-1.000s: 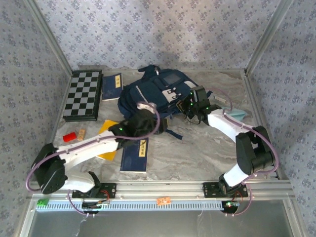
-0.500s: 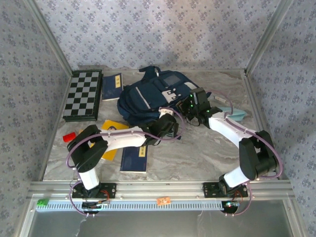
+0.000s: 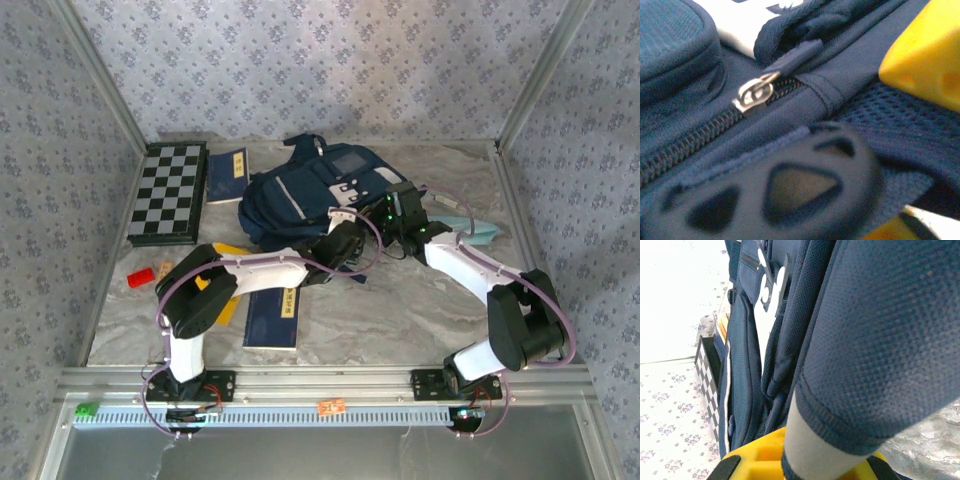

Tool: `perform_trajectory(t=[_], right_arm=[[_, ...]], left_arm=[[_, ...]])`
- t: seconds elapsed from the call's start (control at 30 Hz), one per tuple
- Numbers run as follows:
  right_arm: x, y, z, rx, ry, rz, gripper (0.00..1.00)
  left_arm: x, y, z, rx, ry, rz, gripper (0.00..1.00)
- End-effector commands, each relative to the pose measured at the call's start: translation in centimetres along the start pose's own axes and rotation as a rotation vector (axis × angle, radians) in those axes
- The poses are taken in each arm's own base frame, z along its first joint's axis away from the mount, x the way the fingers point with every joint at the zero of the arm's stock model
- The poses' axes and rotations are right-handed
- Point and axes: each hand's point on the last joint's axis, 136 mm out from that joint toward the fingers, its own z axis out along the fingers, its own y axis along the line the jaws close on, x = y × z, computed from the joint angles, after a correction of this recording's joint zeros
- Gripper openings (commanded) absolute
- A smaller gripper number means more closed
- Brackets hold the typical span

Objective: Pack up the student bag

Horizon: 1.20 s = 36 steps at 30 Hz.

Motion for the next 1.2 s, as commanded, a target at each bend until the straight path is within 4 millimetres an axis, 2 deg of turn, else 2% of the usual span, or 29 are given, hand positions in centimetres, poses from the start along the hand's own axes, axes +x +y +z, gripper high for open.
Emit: perform_trajectory(t=[0.0, 0.07, 0.47, 0.73, 0.9, 0.97, 1.07, 1.17], right_arm=[[0.4, 2.1, -1.2, -0.071, 0.010, -0.013, 0.00], [0.2, 2.0, -1.2, -0.071, 0.009, -0.011, 0.00], [-1.5, 2.7, -1.7, -0.066, -0.012, -0.049, 0.00], [-2.5, 2.7, -1.7, -0.060, -0.021, -0.059, 0.00], [-3.9, 2.3, -1.4, -0.044, -0.004, -0.065, 0.00], [-4.7, 2.3, -1.1, -0.048, 0.006, -0.069, 0.00], [-6.1, 1.8, -0.6, -0.021, 0.026, -0.096, 0.00], [-7.5, 1.1, 0.0, -0.015, 0.049, -0.087, 0.00]], left_arm=[[-4.3, -0.2, -0.7, 0.011, -0.117, -0.051, 0.10], [-4.2, 0.3, -1.3, 0.008, -0.115, -0.060, 0.00], [-1.8, 4.3, -4.3, 0.013, -0.048, -0.085, 0.00], [-0.5, 5.1, -5.4, 0.082, 0.035, -0.065, 0.00], [0.4, 5.7, -6.5, 0.099, 0.092, -0.028, 0.00], [0.9, 4.9, -6.8, 0.156, 0.126, -0.007, 0.00], [1.8, 1.7, -7.5, 0.304, 0.198, 0.009, 0.00], [2.3, -0.9, -8.0, 0.371, 0.232, 0.018, 0.00]])
